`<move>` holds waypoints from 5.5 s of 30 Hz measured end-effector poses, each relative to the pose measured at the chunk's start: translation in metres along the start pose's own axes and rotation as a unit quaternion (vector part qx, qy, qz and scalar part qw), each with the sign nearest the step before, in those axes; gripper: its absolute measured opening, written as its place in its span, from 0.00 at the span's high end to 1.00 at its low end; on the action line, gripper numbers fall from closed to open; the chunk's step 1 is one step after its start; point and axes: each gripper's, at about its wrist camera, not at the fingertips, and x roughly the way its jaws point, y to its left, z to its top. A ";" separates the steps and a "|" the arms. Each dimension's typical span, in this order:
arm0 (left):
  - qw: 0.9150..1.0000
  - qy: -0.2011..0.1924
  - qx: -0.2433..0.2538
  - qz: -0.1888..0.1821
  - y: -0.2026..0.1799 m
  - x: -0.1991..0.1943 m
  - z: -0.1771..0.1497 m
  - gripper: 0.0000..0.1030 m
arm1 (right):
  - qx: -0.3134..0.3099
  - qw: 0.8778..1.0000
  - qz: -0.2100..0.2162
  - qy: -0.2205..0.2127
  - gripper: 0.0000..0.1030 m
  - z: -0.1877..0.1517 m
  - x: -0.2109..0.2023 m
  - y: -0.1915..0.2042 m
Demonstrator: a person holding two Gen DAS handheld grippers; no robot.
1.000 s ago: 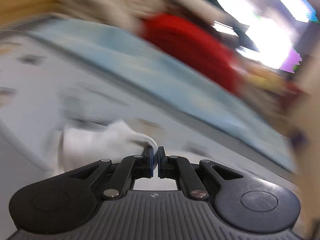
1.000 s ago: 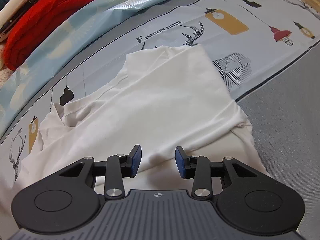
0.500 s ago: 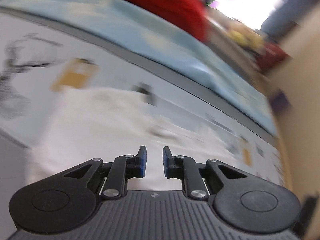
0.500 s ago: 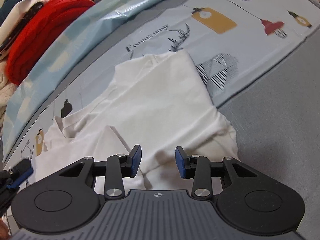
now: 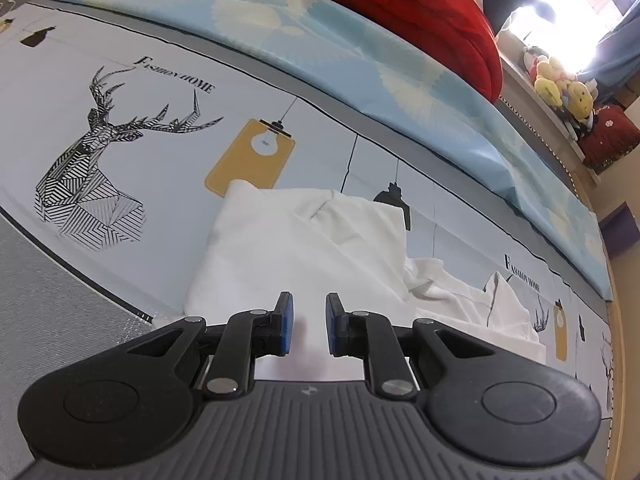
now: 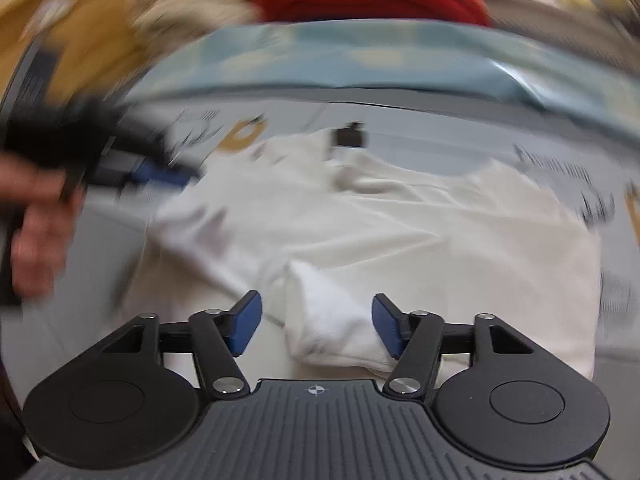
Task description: Fold small clothes
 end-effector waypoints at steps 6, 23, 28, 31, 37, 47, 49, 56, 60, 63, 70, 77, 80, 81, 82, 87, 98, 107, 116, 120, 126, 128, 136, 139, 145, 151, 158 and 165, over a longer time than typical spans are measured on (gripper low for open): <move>1.000 -0.002 0.002 0.005 0.004 0.003 0.003 0.83 | -0.138 0.987 -0.076 0.029 0.58 -0.017 0.022 0.024; 0.999 0.031 0.019 0.023 0.022 0.017 0.009 0.83 | 0.512 0.811 -0.215 -0.184 0.97 -0.060 -0.054 -0.190; 0.999 0.040 0.022 0.019 0.021 0.020 0.008 0.83 | 0.515 0.840 -0.127 -0.116 0.85 -0.056 -0.024 -0.195; 0.999 0.043 0.025 0.016 0.019 0.021 0.007 0.79 | 0.496 0.857 -0.122 -0.069 0.47 -0.052 -0.005 -0.190; 0.999 0.043 0.022 0.011 0.021 0.021 0.009 0.79 | 0.431 0.889 -0.153 -0.015 0.48 -0.045 0.021 -0.175; 0.999 0.040 0.018 0.012 0.025 0.020 0.012 0.79 | 0.362 0.903 -0.168 -0.156 0.94 -0.011 -0.031 -0.153; 0.999 0.039 0.019 0.013 0.025 0.020 0.012 0.79 | 0.367 0.886 -0.197 -0.204 0.94 -0.009 -0.048 -0.153; 0.998 0.052 0.027 0.021 0.025 0.026 0.009 0.79 | 0.458 0.854 -0.242 -0.050 0.86 -0.041 -0.005 -0.189; 0.998 0.062 0.022 0.025 0.029 0.029 0.008 0.79 | 0.448 0.862 -0.224 -0.075 0.81 -0.036 -0.012 -0.186; 0.995 0.080 0.035 0.050 0.035 0.036 0.001 0.86 | 0.441 0.875 -0.191 -0.052 0.73 -0.032 -0.002 -0.185; 0.997 0.064 -0.003 0.042 0.052 0.016 0.004 0.92 | 0.440 0.872 -0.211 -0.040 0.71 -0.031 -0.008 -0.186; 0.996 0.076 0.023 0.046 0.064 0.015 -0.002 0.81 | 0.453 0.868 -0.199 -0.029 0.68 -0.037 -0.009 -0.183; 0.994 0.082 0.039 0.061 0.074 0.018 -0.010 0.84 | 0.463 0.864 -0.196 -0.014 0.68 -0.044 -0.006 -0.180; 0.994 0.082 0.031 0.060 0.077 0.015 -0.009 0.89 | 0.459 0.866 -0.200 -0.013 0.68 -0.043 -0.006 -0.178; 0.995 0.077 0.028 0.063 0.077 0.011 -0.008 0.91 | 0.453 0.868 -0.203 -0.012 0.68 -0.041 -0.006 -0.176; 0.995 0.027 -0.038 0.088 0.094 -0.013 0.004 1.00 | 0.447 0.869 -0.215 -0.007 0.68 -0.039 -0.007 -0.174; 0.994 0.062 0.035 0.078 0.084 0.011 -0.006 1.00 | 0.431 0.875 -0.221 0.007 0.67 -0.035 0.001 -0.173; 0.996 0.059 0.069 0.022 0.059 0.010 -0.015 0.99 | 0.439 0.875 -0.203 -0.001 0.68 -0.040 -0.008 -0.178; 0.989 0.008 0.143 0.038 0.023 -0.042 -0.030 0.96 | 0.446 0.859 -0.247 -0.043 0.68 -0.043 -0.071 -0.174; 0.984 -0.014 0.177 0.015 0.005 -0.106 -0.054 0.95 | 0.409 0.884 -0.206 -0.095 0.68 -0.040 -0.135 -0.142; 0.972 -0.042 0.228 -0.028 0.017 -0.192 -0.128 0.91 | 0.360 0.911 -0.152 -0.128 0.67 -0.097 -0.209 -0.097; 0.971 -0.042 0.232 -0.031 0.033 -0.207 -0.160 0.90 | 0.362 0.914 -0.148 -0.110 0.67 -0.132 -0.217 -0.086; 0.985 0.043 0.167 0.026 0.097 -0.178 -0.237 0.90 | 0.385 0.908 -0.162 0.001 0.67 -0.228 -0.193 -0.073; 0.980 0.059 0.184 0.056 0.105 -0.170 -0.248 0.87 | 0.359 0.918 -0.169 0.030 0.62 -0.236 -0.183 -0.068; 0.980 0.082 0.165 0.068 0.119 -0.159 -0.258 0.75 | 0.355 0.913 -0.180 0.087 0.58 -0.257 -0.164 -0.063; 0.978 0.096 0.164 0.090 0.121 -0.148 -0.269 0.75 | 0.325 0.919 -0.192 0.113 0.56 -0.262 -0.151 -0.054; 0.978 0.090 0.167 0.092 0.119 -0.144 -0.269 0.75 | 0.316 0.919 -0.202 0.118 0.55 -0.260 -0.148 -0.050; 0.977 0.087 0.171 0.093 0.117 -0.144 -0.269 0.76 | 0.319 0.918 -0.205 0.117 0.55 -0.259 -0.147 -0.047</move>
